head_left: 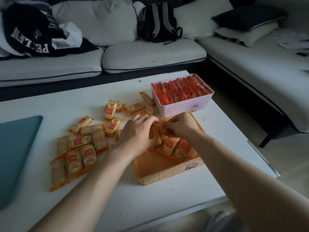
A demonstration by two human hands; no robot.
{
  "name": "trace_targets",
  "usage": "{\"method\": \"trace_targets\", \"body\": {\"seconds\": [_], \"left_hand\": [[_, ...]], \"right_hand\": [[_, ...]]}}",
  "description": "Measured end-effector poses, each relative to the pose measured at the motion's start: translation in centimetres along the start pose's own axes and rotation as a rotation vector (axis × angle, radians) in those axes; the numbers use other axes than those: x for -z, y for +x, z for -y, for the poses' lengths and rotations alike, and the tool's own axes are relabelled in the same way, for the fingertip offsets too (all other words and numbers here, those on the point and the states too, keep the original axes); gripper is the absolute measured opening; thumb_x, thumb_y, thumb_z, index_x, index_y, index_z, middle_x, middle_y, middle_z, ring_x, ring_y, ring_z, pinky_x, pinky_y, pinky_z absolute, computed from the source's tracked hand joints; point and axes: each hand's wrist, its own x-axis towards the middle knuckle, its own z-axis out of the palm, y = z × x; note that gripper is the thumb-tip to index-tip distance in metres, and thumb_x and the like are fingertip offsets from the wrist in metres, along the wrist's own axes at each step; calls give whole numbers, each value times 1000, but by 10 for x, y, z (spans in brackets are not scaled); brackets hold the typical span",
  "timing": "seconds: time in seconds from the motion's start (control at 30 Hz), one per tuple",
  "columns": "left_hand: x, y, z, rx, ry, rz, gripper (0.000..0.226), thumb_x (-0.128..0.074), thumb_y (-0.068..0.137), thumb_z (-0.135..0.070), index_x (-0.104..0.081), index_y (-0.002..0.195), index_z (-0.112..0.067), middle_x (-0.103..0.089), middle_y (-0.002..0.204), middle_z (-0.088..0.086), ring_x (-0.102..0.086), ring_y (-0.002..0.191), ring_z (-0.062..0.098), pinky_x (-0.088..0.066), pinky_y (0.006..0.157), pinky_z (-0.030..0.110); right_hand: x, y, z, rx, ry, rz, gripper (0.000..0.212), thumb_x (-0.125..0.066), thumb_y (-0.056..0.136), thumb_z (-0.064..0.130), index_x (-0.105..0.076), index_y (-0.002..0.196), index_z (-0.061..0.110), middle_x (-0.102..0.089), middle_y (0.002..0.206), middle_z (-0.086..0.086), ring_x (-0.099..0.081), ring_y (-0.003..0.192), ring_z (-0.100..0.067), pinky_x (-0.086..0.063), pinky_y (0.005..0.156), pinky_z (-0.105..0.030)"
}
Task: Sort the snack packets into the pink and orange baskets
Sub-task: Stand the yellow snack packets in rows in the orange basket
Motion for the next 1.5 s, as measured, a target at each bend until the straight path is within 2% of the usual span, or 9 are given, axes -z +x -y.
{"method": "trace_targets", "body": {"seconds": [0.2,0.37,0.53,0.73,0.83,1.0,1.17,1.37,1.5], "left_hand": [[-11,3,-7,-55,58,33,40,-72,84,-27,-68,124,-29,-61,128,-10,-49,115,19,-43,90,35],[-12,6,-8,-25,32,8,28,-68,89,-30,-71,117,-33,-62,121,-12,-48,114,15,-41,93,34],[-9,8,-7,-4,6,39,22,-67,91,-32,-72,112,-37,-60,117,-15,-46,112,13,-40,92,33],[-8,9,-6,13,2,59,20,-65,93,-34,-72,111,-38,-59,117,-16,-45,111,12,-40,93,33],[-7,9,-5,13,-4,72,22,-65,93,-33,-72,113,-37,-60,118,-15,-46,112,14,-41,94,35],[-5,10,-7,6,9,94,28,-64,94,-33,-71,121,-34,-61,124,-13,-47,116,16,-39,96,35],[-6,9,-6,30,-14,85,26,-63,95,-36,-72,119,-35,-60,124,-14,-46,118,14,-39,97,34],[-11,8,-11,-88,-35,-48,32,-71,87,-24,-72,119,-24,-62,127,-9,-54,118,16,-47,97,34],[-16,11,-17,-129,-22,36,50,-69,85,-26,-63,134,-21,-61,139,-4,-52,128,21,-42,107,38]], "right_hand": [[7,9,-7,24,-161,-5,26,-52,91,-6,-75,100,3,-75,91,-16,-74,70,-26,-64,65,-38],[5,8,-27,251,-969,233,37,-68,86,28,-66,122,22,-68,103,0,-65,92,-22,-56,70,-33],[0,5,-27,239,-1089,267,43,-75,77,51,-64,106,21,-56,79,7,-58,79,-15,-55,64,-31],[-25,-1,-44,207,-1133,126,57,-57,80,61,-61,127,29,-65,112,-6,-64,102,-29,-58,75,-39],[-8,-5,-31,199,-1068,77,49,-54,83,59,-64,108,19,-66,115,-10,-59,112,-32,-54,85,-41],[30,-12,-2,94,-481,124,35,-70,81,45,-60,63,17,-58,63,3,-53,58,-10,-42,52,-21],[18,5,-8,-86,-81,121,26,-67,89,29,-67,80,5,-65,74,-12,-62,68,-24,-57,69,-35],[10,9,-16,7,-63,20,33,-78,85,29,-68,64,6,-69,65,-17,-72,64,-26,-63,70,-41],[18,12,-11,-60,-16,60,29,-60,95,17,-71,87,-9,-74,90,-28,-74,84,-37,-61,81,-48]]}}
